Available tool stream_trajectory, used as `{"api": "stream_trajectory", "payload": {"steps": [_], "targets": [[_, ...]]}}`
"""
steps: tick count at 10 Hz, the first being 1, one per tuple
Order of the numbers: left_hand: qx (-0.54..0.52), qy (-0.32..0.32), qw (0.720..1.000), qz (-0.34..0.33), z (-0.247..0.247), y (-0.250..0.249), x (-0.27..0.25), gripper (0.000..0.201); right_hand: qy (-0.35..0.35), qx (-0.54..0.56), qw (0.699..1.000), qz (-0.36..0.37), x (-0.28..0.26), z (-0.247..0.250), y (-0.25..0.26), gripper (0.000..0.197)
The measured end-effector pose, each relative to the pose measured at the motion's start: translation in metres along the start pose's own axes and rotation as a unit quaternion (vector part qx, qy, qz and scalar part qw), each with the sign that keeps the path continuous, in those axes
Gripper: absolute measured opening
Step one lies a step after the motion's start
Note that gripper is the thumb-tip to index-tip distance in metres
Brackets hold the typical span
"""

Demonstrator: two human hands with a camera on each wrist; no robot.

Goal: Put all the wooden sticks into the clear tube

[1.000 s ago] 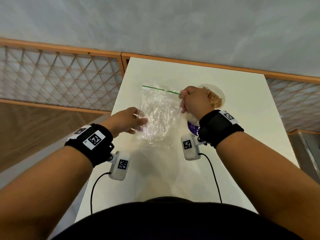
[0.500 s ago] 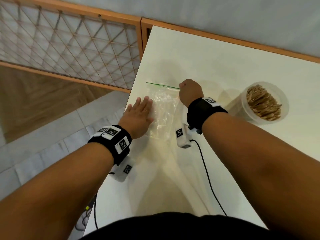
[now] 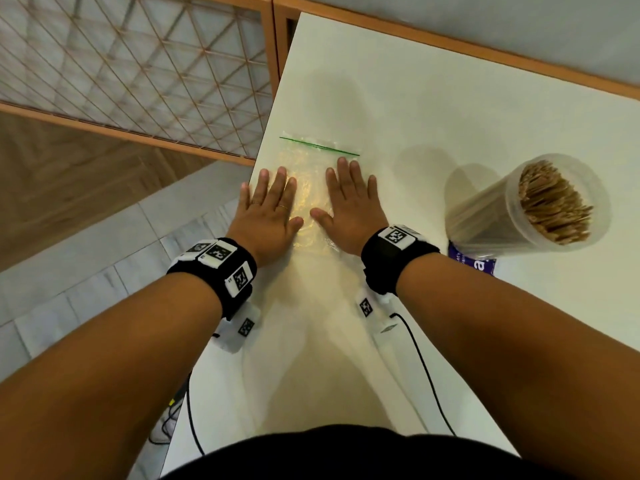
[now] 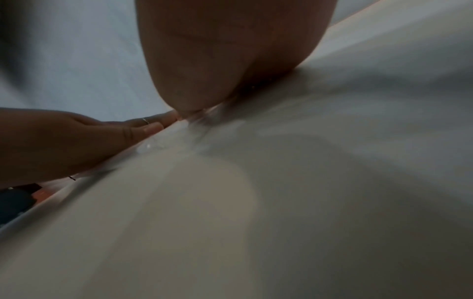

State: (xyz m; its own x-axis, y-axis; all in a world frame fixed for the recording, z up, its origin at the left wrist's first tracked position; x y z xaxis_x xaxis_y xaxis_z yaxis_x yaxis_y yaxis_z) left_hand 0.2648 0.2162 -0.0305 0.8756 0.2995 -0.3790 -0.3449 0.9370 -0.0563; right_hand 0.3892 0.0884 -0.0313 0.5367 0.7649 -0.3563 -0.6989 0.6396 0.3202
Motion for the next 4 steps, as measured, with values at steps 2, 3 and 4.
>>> {"api": "stream_trajectory", "payload": {"steps": [2, 3, 4], "targets": [[-0.005, 0.027, 1.0, 0.0, 0.005, 0.001, -0.001, 0.068, 0.027, 0.008, 1.0, -0.009, 0.0, 0.007, 0.001, 0.077], [-0.025, 0.007, 1.0, 0.008, 0.016, 0.002, -0.011, 0.068, 0.009, 0.036, 0.999, 0.004, -0.009, 0.022, 0.004, 0.074], [-0.037, -0.017, 0.999, 0.018, 0.024, -0.001, -0.027, 0.067, 0.002, 0.041, 0.999, 0.024, -0.03, 0.033, 0.005, 0.07]]}}
Point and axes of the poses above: each hand's wrist, its own x-axis towards the middle knuckle, its own z-axis out of the back of the hand, y = z × x, the point moved 1 cm from there along x, towards the middle knuckle, and after that the axes turned 10 degrees about x, right-handed, at the moved point
